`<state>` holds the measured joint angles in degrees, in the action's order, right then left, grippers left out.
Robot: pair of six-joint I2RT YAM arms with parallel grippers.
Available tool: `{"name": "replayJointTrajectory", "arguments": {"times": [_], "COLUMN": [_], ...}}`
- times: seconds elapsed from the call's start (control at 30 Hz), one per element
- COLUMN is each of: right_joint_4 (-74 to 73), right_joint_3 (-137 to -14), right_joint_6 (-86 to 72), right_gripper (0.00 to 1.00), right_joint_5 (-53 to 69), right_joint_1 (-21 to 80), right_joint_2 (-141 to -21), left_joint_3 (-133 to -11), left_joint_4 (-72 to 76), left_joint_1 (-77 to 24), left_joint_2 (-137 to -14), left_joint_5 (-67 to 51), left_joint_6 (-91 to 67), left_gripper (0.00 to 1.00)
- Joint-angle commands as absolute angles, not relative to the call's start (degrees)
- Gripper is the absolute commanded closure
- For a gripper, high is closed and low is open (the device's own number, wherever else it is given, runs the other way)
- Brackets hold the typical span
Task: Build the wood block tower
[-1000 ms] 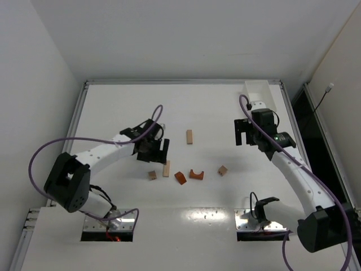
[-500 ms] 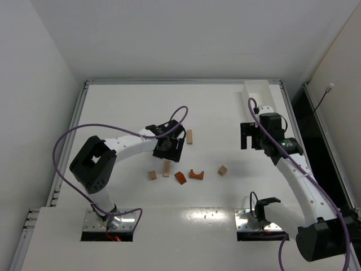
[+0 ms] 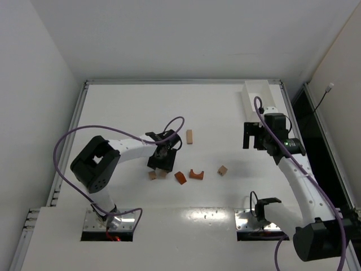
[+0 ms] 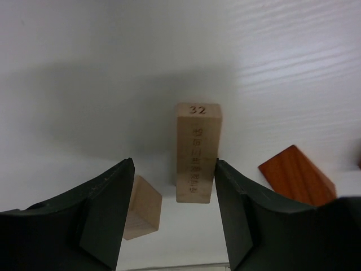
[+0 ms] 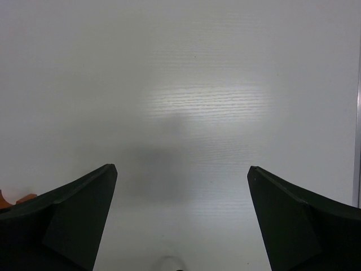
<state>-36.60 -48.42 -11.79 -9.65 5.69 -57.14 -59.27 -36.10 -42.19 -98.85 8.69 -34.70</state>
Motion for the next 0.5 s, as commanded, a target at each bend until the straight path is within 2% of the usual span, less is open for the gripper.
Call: {"name": "replayJointTrajectory", "arguments": {"times": [0.0,0.07,0.13,0.3,0.4,0.43,0.47], "right_joint_4": [-36.74,-36.74,-36.74,-36.74,-37.27,-37.27,-36.74], "right_joint_3": [-48.16,-48.16,-47.64,-47.64,-47.64,-47.64,-47.64], "right_joint_6": [-13.36,-13.88,-13.89,-14.41,-14.41,-14.41,-14.41], "right_gripper": [0.01,0.01,0.01,0.04,0.05,0.05,0.06], "right_joint_5": [-8.00,-7.48,-6.86,-5.02,-4.49,-4.48,-4.48], "right_joint_1": [4.66,4.05,3.52,2.47,2.46,2.46,2.46], "right_joint_2": [-56.34,-56.34,-56.34,-56.87,-56.87,-56.87,-56.87], "left_joint_3": [-57.22,-56.08,-55.47,-54.32,-55.10,-55.80,-57.99], "left_joint_4": [-35.86,-35.25,-34.72,-32.96,-32.34,-32.34,-32.34], "left_joint_1": [-42.63,-42.63,-42.63,-42.63,-42.63,-42.63,-42.63], "left_joint_2": [-95.80,-95.80,-96.32,-96.86,-97.38,-97.38,-97.38], "left_joint_5": [6.69,6.16,5.63,3.87,3.87,4.82,5.70], "left_joint_6": [-36.74,-36.74,-36.74,-35.43,-34.80,-34.80,-34.80], "left_gripper": [0.45,0.46,0.55,0.66,0.82,0.95,1.00]}}
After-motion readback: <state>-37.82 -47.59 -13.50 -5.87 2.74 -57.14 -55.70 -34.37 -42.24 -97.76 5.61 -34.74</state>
